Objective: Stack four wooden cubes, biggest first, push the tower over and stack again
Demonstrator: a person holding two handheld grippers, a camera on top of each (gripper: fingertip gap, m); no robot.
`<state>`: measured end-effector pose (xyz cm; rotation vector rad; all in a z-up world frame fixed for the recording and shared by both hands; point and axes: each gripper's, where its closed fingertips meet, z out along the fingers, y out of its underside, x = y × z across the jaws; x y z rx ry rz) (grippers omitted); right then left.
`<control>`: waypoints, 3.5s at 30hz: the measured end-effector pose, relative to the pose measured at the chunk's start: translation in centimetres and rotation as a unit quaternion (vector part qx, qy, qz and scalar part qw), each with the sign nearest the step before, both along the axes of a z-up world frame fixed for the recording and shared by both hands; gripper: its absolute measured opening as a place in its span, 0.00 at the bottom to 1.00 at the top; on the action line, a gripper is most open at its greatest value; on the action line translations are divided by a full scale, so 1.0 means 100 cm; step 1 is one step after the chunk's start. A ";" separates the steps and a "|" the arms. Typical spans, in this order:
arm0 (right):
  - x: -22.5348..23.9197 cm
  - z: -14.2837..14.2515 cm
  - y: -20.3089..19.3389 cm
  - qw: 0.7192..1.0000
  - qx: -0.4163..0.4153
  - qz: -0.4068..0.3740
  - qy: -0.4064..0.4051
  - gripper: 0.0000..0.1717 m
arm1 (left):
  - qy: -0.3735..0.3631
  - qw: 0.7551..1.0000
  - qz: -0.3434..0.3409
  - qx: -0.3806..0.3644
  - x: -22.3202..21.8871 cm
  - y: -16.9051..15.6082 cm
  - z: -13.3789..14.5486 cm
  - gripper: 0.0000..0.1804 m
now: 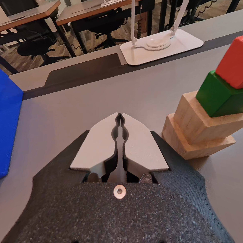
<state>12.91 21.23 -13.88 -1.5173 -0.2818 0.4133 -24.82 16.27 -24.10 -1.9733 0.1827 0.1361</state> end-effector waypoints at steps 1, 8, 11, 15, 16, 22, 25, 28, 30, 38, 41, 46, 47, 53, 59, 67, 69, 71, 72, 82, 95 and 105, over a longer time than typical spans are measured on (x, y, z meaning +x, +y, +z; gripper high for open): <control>0.001 0.001 0.000 1.000 0.000 -0.001 0.001 0.02 | 0.005 1.000 0.007 -0.004 -0.005 -0.001 -0.001 0.00; 0.007 0.006 -0.002 1.000 0.005 -0.008 0.010 0.02 | 0.009 0.998 0.016 -0.058 -0.016 -0.005 -0.020 0.00; 0.007 0.007 -0.002 1.000 0.005 -0.009 0.012 0.02 | 0.045 0.996 -0.026 -0.074 0.018 0.000 -0.024 0.00; 0.007 0.007 -0.002 1.000 0.004 -0.009 0.014 0.02 | 0.109 0.989 -0.095 -0.040 0.078 0.015 -0.003 0.00; 0.007 0.007 -0.001 1.000 0.004 -0.009 0.014 0.02 | 0.133 0.984 -0.112 -0.031 0.093 0.018 0.000 0.00; 0.007 0.005 -0.001 1.000 0.002 -0.008 0.013 0.02 | 0.199 0.960 -0.195 0.031 0.167 0.022 0.014 0.00; 0.007 0.005 -0.001 1.000 0.002 -0.007 0.014 0.02 | 0.197 0.950 -0.230 0.072 0.186 0.015 0.030 0.00; 0.006 0.004 0.000 1.000 0.000 -0.005 0.014 0.02 | 0.174 0.942 -0.268 0.107 0.203 0.003 0.045 0.00; 0.006 0.003 0.000 1.000 -0.001 -0.005 0.013 0.02 | 0.142 0.938 -0.291 0.124 0.210 -0.005 0.055 0.00; 0.005 0.002 0.000 1.000 -0.001 -0.003 0.011 0.02 | 0.089 0.952 -0.261 0.130 0.186 -0.004 0.066 0.00; 0.005 0.001 0.000 1.000 -0.002 -0.004 0.012 0.02 | 0.077 0.964 -0.244 0.072 0.173 0.003 0.049 0.00; 0.003 -0.001 0.001 1.000 -0.005 -0.001 0.008 0.02 | 0.074 0.942 -0.322 0.064 0.215 -0.006 0.046 0.00; 0.003 -0.001 0.001 1.000 -0.004 -0.001 0.008 0.02 | 0.075 0.940 -0.324 0.077 0.221 -0.008 0.051 0.00; 0.005 0.002 0.001 1.000 -0.002 -0.002 0.014 0.02 | 0.069 0.938 -0.326 0.092 0.218 -0.011 0.054 0.00; 0.003 0.002 0.000 1.000 -0.001 0.003 0.012 0.02 | 0.014 0.955 -0.273 0.116 0.186 -0.003 0.069 0.00; -0.001 -0.002 -0.001 1.000 -0.001 0.010 0.003 0.02 | -0.110 0.966 -0.168 0.162 0.090 0.015 0.080 0.00; -0.003 -0.003 -0.002 1.000 0.000 0.012 -0.002 0.02 | -0.135 0.965 -0.141 0.174 0.065 0.019 0.082 0.00; -0.005 -0.003 -0.002 1.000 0.001 0.015 -0.007 0.02 | -0.151 0.964 -0.115 0.189 0.044 0.021 0.086 0.00; -0.006 -0.004 -0.002 1.000 0.002 0.017 -0.010 0.02 | -0.156 0.963 -0.104 0.194 0.035 0.021 0.087 0.00; -0.039 -0.021 -0.010 0.993 -0.019 0.107 -0.048 0.12 | -0.147 0.963 -0.113 0.197 0.026 0.021 0.085 0.02; -0.135 -0.040 -0.059 0.905 -0.074 0.371 -0.194 0.41 | -0.152 0.958 -0.111 0.217 0.018 0.018 0.090 0.00; -0.172 -0.068 -0.072 0.826 -0.113 0.452 -0.317 0.48 | -0.211 0.915 -0.275 0.207 0.037 0.001 0.095 0.00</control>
